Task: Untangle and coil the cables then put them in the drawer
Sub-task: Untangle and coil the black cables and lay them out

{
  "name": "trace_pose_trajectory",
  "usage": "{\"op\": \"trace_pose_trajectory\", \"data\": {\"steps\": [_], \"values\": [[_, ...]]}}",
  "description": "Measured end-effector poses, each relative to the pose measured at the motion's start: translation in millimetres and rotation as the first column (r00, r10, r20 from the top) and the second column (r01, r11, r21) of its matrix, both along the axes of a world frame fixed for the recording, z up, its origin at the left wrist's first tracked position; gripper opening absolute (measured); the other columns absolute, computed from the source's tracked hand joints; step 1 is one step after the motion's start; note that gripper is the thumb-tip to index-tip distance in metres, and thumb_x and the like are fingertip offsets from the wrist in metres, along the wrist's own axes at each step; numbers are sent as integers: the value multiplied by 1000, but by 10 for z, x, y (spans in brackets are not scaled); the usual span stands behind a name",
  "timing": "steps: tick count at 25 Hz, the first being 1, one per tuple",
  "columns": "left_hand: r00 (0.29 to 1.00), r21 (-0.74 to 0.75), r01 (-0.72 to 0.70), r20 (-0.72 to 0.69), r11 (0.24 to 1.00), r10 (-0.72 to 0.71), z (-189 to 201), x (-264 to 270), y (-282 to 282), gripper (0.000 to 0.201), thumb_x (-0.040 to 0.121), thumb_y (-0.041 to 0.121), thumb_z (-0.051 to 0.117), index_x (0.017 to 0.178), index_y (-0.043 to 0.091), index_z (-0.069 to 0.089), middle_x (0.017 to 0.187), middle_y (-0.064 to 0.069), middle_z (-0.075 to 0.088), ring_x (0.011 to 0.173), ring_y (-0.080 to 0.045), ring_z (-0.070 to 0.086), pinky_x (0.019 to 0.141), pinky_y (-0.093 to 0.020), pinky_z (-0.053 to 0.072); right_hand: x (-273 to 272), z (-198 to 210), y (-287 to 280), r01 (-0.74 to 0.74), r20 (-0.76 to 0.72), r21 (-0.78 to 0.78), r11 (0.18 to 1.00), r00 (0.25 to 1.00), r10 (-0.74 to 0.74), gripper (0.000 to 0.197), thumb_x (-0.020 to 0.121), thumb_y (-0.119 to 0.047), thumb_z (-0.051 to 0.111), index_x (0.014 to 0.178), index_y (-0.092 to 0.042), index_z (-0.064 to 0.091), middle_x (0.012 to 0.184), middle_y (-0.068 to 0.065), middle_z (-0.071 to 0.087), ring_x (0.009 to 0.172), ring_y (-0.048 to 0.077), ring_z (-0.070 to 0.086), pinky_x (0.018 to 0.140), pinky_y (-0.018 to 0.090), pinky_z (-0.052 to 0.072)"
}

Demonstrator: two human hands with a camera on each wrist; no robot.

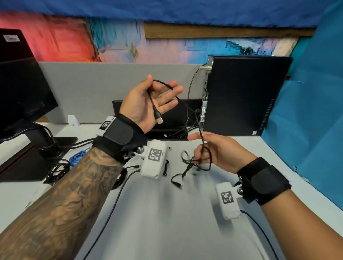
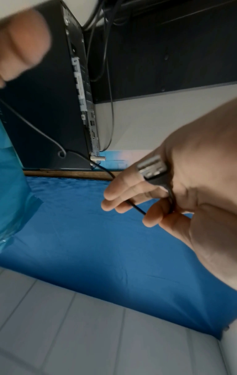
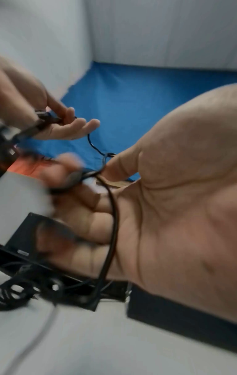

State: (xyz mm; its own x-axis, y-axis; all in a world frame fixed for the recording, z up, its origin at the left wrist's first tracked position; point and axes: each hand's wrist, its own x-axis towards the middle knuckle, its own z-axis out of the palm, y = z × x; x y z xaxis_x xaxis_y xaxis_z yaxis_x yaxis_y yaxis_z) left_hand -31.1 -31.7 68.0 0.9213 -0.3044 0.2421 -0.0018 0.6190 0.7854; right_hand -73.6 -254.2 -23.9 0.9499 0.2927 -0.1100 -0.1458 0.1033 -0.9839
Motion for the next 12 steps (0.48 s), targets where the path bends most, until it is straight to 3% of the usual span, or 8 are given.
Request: {"op": "trace_pose_trajectory", "data": {"steps": [2, 5, 6, 7, 8, 9, 10, 12], "values": [[997, -65, -72, -17, 995, 71, 8, 46, 150, 40, 103, 30, 38, 67, 16, 46, 94, -11, 72, 101, -28, 72, 76, -34, 58, -10, 5, -55, 78, 118, -80, 994, 991, -69, 32, 107, -25, 42, 120, -4, 63, 68, 6, 59, 60, 17, 53, 53, 26, 43], [982, -197, -181, -95, 964, 165, -18, 85, 403, 38, 97, 27, 40, 60, 19, 40, 71, -4, 59, 68, -19, 67, 68, -31, 56, 27, 47, -119, 237, 326, -300, 924, 936, -134, 22, 106, -21, 49, 108, -9, 66, 73, 2, 68, 67, 15, 61, 53, 23, 48], [977, -172, -203, -96, 964, 189, -47, 97, 448, 34, 95, 26, 40, 61, 21, 39, 66, -2, 50, 56, -16, 53, 63, -29, 51, 38, 56, -119, 295, 361, -324, 899, 917, -171, 18, 105, -17, 50, 108, -12, 67, 73, 1, 69, 71, 16, 64, 56, 25, 52], [972, -56, -232, -57, 971, 229, -69, 93, 462, 26, 92, 23, 40, 65, 21, 41, 62, 0, 42, 51, -14, 40, 59, -27, 44, 43, 65, -107, 348, 402, -322, 880, 892, -206, 17, 104, -14, 51, 108, -16, 67, 72, 1, 69, 72, 17, 65, 59, 26, 53], [960, 154, -279, 38, 948, 277, -112, 90, 438, 16, 87, 20, 42, 72, 19, 48, 60, 3, 38, 51, -13, 33, 56, -27, 41, 37, 83, -82, 396, 456, -320, 860, 861, -227, 17, 103, -12, 52, 107, -19, 67, 71, 1, 68, 70, 15, 63, 59, 26, 53], [946, 399, -323, 175, 858, 274, -157, 66, 384, 11, 83, 17, 46, 83, 18, 57, 57, 6, 39, 51, -11, 34, 54, -28, 42, 27, 112, -43, 430, 514, -320, 844, 827, -226, 17, 103, -12, 52, 106, -21, 67, 71, 1, 68, 67, 12, 61, 58, 23, 51], [929, 606, -360, 306, 710, 210, -207, 22, 306, 19, 82, 16, 50, 94, 18, 64, 55, 10, 43, 52, -9, 39, 53, -27, 45, 12, 143, 8, 447, 571, -320, 835, 795, -207, 17, 103, -12, 53, 105, -21, 66, 70, 1, 69, 63, 7, 59, 56, 19, 48], [886, 802, -411, 463, 433, -15, -280, -93, 81, 19, 90, 30, 59, 104, 25, 71, 58, 19, 54, 57, -2, 49, 54, -22, 47, -28, 225, 130, 455, 671, -328, 828, 729, -135, 14, 102, -12, 55, 106, -19, 66, 70, 1, 70, 60, 1, 59, 57, 11, 45]]}}
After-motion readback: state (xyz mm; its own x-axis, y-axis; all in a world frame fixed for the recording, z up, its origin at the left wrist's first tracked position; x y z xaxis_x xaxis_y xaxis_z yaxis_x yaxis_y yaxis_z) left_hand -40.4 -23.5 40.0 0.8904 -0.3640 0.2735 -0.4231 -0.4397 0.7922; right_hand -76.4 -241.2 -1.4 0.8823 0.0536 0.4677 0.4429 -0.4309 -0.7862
